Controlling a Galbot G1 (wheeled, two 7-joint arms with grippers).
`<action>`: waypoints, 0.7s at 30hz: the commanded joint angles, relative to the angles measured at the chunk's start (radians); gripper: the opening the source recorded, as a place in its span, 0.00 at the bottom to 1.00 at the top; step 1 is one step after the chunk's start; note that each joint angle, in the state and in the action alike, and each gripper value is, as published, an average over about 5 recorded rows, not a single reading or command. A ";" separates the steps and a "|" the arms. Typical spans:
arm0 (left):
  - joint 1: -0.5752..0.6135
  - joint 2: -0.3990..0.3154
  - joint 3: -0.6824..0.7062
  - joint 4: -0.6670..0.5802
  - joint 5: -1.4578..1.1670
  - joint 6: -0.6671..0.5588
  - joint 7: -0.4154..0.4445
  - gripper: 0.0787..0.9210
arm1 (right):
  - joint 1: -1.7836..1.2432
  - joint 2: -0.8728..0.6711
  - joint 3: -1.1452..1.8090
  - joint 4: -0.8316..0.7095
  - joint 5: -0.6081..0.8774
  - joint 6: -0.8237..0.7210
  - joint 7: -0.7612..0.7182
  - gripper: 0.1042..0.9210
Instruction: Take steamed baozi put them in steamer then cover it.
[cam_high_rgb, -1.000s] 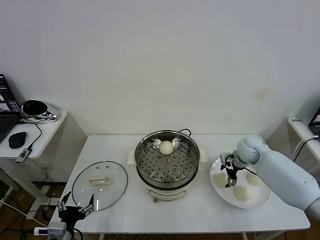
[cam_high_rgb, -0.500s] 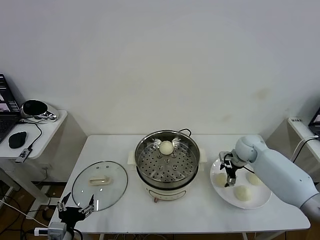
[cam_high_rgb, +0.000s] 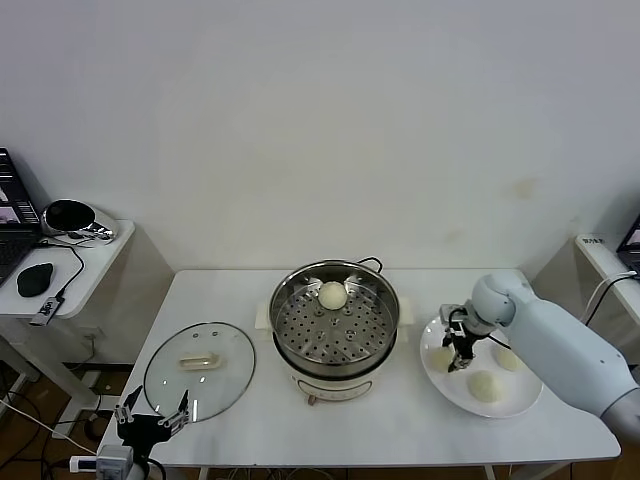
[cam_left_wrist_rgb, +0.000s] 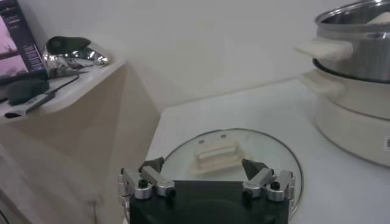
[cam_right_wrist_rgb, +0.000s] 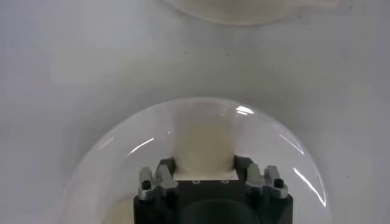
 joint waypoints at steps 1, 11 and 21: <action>-0.001 0.000 0.002 0.000 0.000 -0.001 0.000 0.88 | 0.011 -0.013 0.002 0.009 0.012 -0.002 0.000 0.53; -0.017 -0.002 0.012 0.001 0.020 -0.001 -0.007 0.88 | 0.388 -0.165 -0.246 0.169 0.278 -0.064 -0.053 0.53; -0.021 0.003 -0.001 -0.029 0.028 -0.001 -0.008 0.88 | 0.893 0.028 -0.603 0.168 0.628 -0.172 -0.094 0.53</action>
